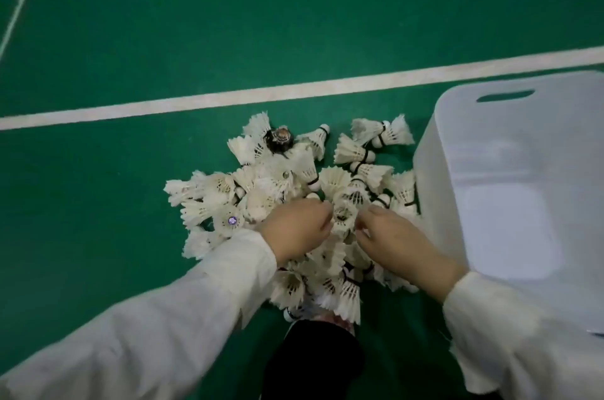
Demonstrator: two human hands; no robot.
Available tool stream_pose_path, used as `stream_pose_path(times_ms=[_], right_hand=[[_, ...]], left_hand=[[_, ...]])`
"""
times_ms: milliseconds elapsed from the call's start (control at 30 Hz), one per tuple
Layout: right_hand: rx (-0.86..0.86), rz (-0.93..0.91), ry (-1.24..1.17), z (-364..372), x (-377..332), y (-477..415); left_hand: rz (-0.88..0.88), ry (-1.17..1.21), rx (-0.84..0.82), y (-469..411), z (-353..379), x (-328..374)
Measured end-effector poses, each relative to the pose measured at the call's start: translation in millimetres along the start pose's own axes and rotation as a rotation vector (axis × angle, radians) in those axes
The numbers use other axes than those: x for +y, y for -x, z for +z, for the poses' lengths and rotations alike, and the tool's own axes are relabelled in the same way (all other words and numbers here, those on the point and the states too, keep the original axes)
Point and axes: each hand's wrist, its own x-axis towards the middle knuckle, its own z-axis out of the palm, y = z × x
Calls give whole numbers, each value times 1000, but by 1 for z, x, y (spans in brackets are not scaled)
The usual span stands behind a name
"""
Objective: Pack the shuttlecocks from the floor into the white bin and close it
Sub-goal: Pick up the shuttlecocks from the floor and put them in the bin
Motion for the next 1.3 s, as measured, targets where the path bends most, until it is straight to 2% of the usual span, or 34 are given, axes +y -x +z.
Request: stream_pose_path(times_ms=[200,367,500,600,733,800,1000,1100,1167,1233,1300], right_hand=[[-27,-92,114,26,12,19],[-30,50,176,26,11,34],[-79,42,250,34,11,36],[-132,74,266,46,10,32],[-7,130,288,59,6,31],[74,176,261,61,2,33],[300,190,144,60,-14,48],[372,155,21,55,-22,51],[424,92,-59,52,-28,50],[492,17,-103,52,-35,47],[528,-40,-125,54,-40,41]], left_hand=[[141,-95,43,-13,19,20],[167,-23,214,8,28,35],[186,49,258,21,45,34],[172,-6,294,30,59,28],[76,-135,238,37,78,14],[6,-96,249,38,86,5],[-49,179,565,55,90,-13],[-7,211,642,68,86,-15],[-14,242,600,75,80,-16],[-81,313,544,80,77,-17],[-205,401,581,84,74,-18]])
